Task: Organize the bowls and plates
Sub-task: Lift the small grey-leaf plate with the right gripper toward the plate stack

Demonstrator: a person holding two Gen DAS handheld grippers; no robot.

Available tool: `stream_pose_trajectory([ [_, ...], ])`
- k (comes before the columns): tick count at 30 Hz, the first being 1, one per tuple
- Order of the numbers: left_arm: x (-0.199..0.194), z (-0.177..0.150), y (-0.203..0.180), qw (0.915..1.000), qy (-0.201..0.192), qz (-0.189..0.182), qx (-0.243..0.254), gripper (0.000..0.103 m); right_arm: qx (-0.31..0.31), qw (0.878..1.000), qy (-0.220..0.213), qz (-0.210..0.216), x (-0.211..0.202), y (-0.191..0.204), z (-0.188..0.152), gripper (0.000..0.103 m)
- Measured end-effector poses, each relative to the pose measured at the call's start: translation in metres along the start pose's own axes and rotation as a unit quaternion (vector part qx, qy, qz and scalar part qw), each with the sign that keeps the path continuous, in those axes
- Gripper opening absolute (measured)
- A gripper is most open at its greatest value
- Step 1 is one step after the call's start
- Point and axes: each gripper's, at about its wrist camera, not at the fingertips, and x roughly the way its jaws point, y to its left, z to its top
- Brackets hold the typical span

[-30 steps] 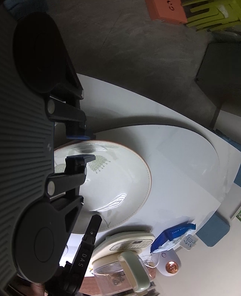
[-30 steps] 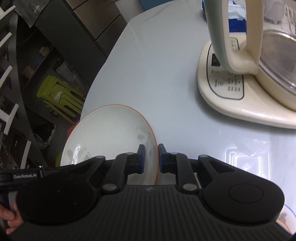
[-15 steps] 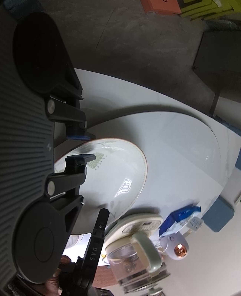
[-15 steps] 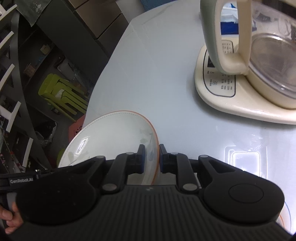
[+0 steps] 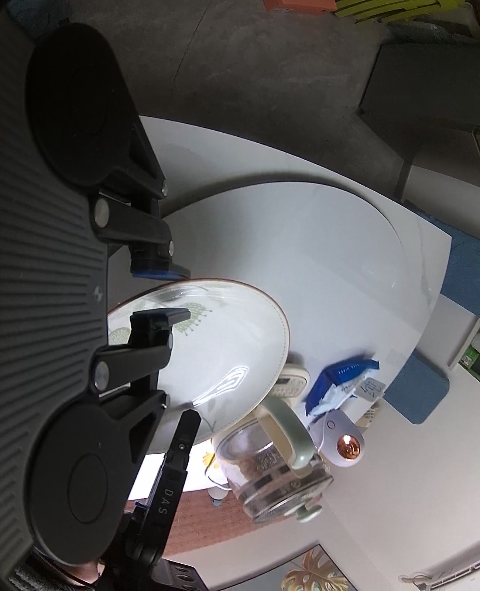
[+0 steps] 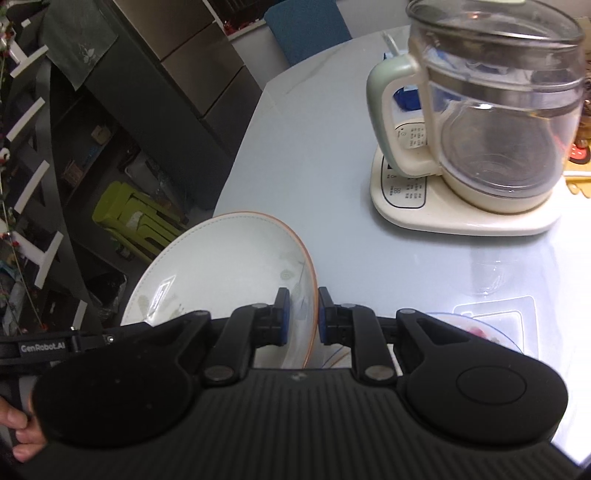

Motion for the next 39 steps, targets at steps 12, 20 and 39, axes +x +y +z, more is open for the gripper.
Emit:
stream_pose_trajectory([
  [12,-0.035,-0.018,-0.040,0.9996,-0.011,-0.027,-0.005,0.018,0.013,0.999,-0.047,-0.010,-0.067,-0.003,-0.011,0.018],
  [20,-0.039,-0.022,-0.080,0.9989,-0.016,-0.044,0.008,0.018,0.027,0.997,-0.074,-0.024,-0.104,-0.020,-0.011,0.018],
  [39,0.033,-0.050,-0.110,0.9963,0.069,-0.021,0.047,0.018,0.026,0.995,-0.037,-0.089,-0.097,-0.062,-0.034,0.018],
])
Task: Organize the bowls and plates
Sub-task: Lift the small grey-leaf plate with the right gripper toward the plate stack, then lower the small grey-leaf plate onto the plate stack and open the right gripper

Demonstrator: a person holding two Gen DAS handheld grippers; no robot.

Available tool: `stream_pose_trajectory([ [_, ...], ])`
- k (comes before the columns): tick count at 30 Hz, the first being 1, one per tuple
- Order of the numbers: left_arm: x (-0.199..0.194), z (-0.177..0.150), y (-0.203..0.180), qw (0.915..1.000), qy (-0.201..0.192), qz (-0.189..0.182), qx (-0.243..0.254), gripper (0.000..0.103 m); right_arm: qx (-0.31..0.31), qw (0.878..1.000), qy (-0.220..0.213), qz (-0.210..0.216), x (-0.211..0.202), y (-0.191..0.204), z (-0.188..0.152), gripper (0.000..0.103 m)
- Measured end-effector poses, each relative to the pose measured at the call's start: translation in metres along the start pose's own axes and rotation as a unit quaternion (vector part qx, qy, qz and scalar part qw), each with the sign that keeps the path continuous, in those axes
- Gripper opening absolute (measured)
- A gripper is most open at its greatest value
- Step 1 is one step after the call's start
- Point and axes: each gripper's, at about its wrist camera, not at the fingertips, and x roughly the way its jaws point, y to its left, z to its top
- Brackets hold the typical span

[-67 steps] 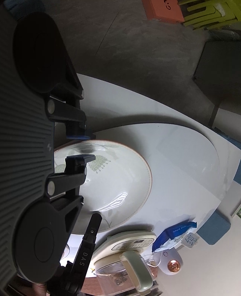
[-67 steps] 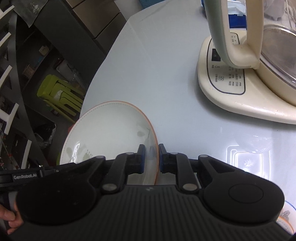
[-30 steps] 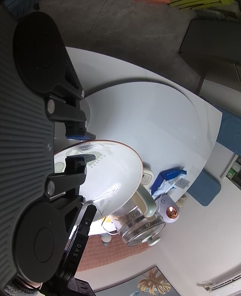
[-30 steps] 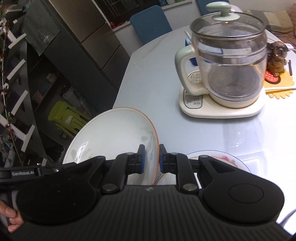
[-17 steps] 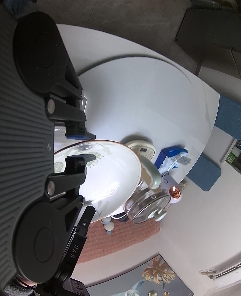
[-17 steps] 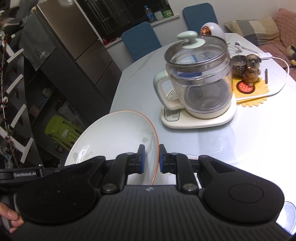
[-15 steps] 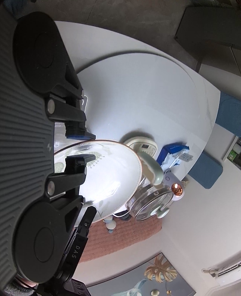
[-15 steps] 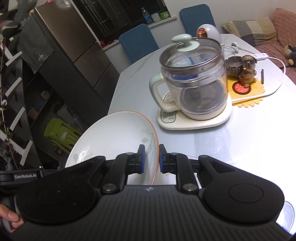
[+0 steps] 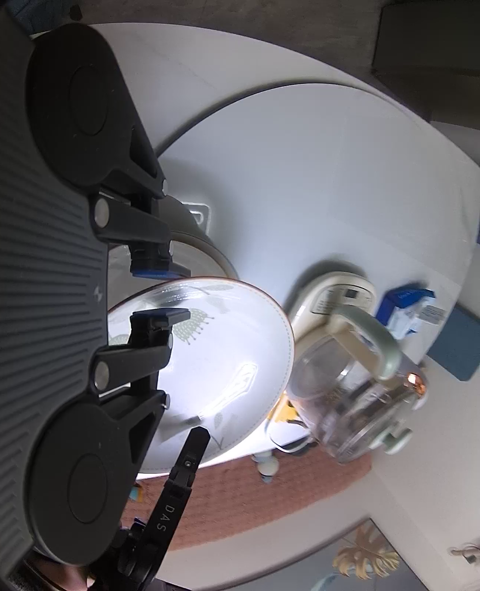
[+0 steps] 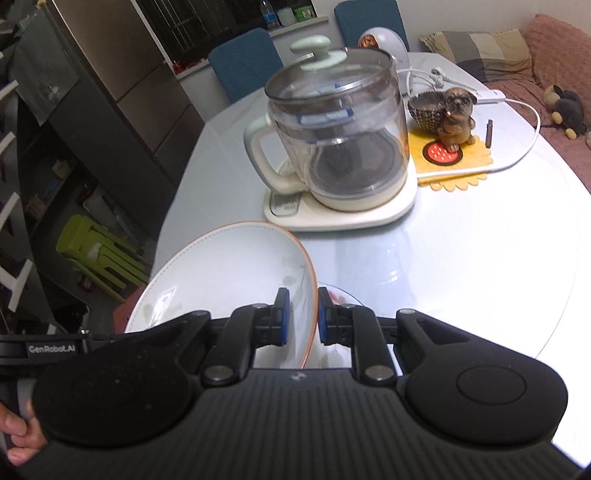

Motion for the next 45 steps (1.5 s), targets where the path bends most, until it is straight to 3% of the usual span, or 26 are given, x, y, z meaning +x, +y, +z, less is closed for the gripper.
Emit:
stream_pose_trajectory([
  [12,0.059,-0.005,0.003,0.9957,0.074,0.035,0.044,0.018,0.006,0.997,0.069,-0.025,0.040,-0.020,-0.030,0.018],
  [27,0.089,-0.003,-0.007,0.9903,0.104,0.060,0.069,0.019,-0.024,0.996,0.072,-0.040,0.056,-0.024,-0.031,0.018],
  [33,0.092,-0.001,-0.009,0.9885,0.119,0.064,0.067,0.019,-0.029,0.995,0.072,-0.054,0.063,-0.025,-0.027,0.018],
  [45,0.090,0.009,0.000,0.9905,0.130,0.044,0.015,0.021,-0.009,0.996,0.072,-0.054,0.066,-0.030,-0.029,0.018],
])
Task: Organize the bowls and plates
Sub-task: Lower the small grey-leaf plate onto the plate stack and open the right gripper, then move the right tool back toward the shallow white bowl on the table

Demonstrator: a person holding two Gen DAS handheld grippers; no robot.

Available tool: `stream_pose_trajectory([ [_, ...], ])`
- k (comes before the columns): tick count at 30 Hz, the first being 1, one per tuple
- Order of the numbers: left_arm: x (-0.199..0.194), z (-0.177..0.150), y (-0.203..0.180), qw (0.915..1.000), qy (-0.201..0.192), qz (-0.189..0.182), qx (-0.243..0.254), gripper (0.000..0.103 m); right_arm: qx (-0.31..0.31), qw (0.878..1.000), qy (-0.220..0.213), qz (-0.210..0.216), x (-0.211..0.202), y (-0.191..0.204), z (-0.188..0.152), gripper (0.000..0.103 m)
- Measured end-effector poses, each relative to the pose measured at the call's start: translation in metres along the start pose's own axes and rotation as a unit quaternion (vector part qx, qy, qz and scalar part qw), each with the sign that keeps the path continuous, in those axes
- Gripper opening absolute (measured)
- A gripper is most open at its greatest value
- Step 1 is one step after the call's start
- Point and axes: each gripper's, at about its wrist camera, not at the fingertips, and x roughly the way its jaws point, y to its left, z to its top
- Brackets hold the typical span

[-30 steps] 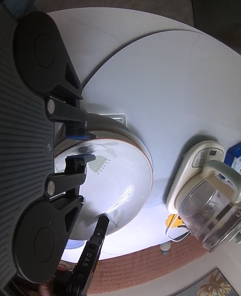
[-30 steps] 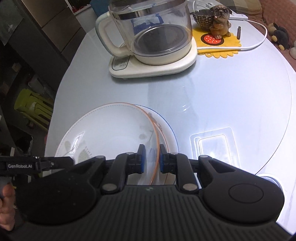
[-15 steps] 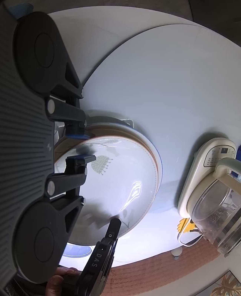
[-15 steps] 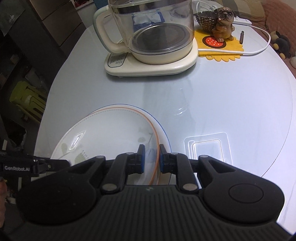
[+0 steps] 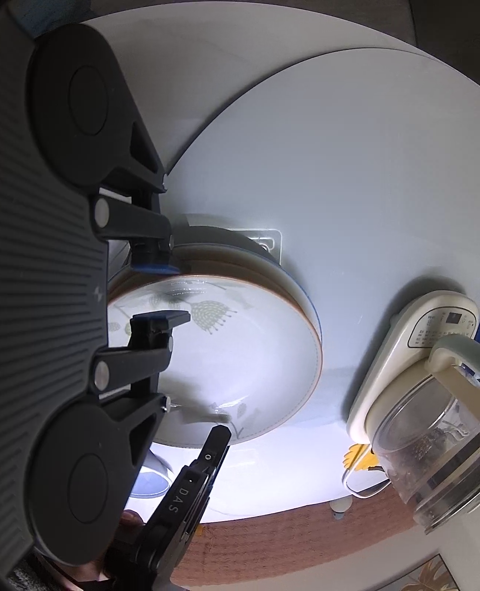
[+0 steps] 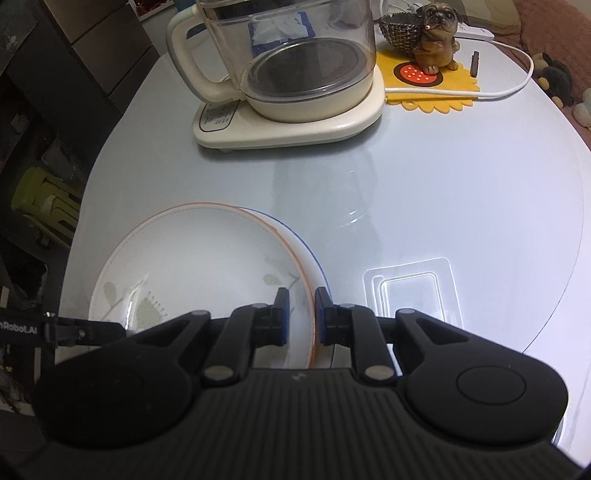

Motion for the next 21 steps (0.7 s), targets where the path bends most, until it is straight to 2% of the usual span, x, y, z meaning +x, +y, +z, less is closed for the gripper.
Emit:
stream_pose_trajectory([
  [6,-0.002,0.000,-0.001,1.0000,0.007,-0.002,0.001,0.021,0.010,1.000,-0.017,-0.009,-0.014,-0.001,-0.001,0.018],
  [8,-0.005,-0.002,-0.004,0.9999,0.002,0.012,0.009,0.027,0.009,1.000,-0.026,-0.012,-0.022,0.000,0.000,0.018],
  [9,-0.008,-0.003,-0.004,0.9997,-0.003,0.019,0.012,0.029,0.009,0.999,-0.031,-0.013,-0.026,0.001,0.000,0.018],
  [12,-0.019,-0.007,-0.004,0.9998,-0.018,0.001,0.012,0.029,0.010,0.999,-0.044,-0.009,-0.039,0.004,-0.002,0.018],
  [21,-0.065,-0.030,-0.007,0.9971,-0.076,0.000,0.010,0.029,0.007,0.997,-0.078,0.012,-0.085,0.022,-0.009,0.018],
])
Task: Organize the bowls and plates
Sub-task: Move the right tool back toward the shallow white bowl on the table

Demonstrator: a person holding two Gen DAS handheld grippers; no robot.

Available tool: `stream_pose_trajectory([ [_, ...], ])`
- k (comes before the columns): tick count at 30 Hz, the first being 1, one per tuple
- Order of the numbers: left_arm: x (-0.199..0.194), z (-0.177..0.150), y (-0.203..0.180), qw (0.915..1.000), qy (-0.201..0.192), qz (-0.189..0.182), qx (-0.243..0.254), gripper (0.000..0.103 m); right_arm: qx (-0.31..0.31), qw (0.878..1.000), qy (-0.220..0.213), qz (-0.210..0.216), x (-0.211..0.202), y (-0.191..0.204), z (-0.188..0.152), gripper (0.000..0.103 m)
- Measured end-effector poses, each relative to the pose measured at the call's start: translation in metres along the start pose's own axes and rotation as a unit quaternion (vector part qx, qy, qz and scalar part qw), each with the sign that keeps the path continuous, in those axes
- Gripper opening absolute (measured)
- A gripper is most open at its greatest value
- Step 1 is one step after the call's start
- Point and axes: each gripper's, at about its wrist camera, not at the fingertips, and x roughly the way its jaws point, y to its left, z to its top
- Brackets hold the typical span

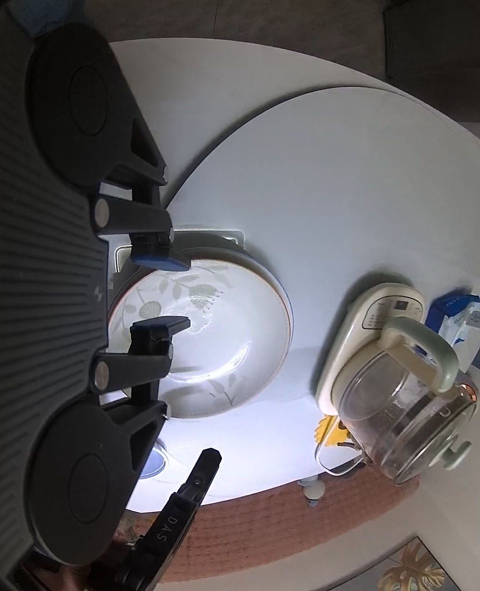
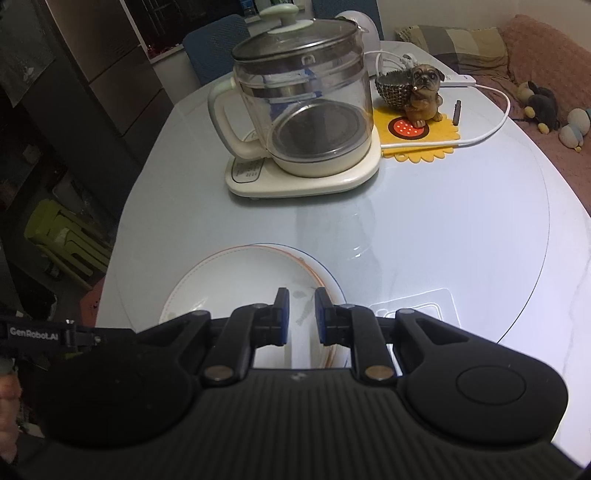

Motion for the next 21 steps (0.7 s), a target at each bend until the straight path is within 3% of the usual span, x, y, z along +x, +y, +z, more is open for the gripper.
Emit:
stream_pose_trajectory([
  [10,-0.073,-0.032,-0.015,0.9965,-0.082,0.002,0.012,0.029,-0.008,0.998,-0.056,0.030,-0.069,0.022,-0.009,0.019],
  [21,-0.128,-0.080,-0.022,0.9901,-0.140,0.009,0.003,0.029,-0.019,0.994,-0.099,0.051,-0.121,0.035,-0.033,0.019],
])
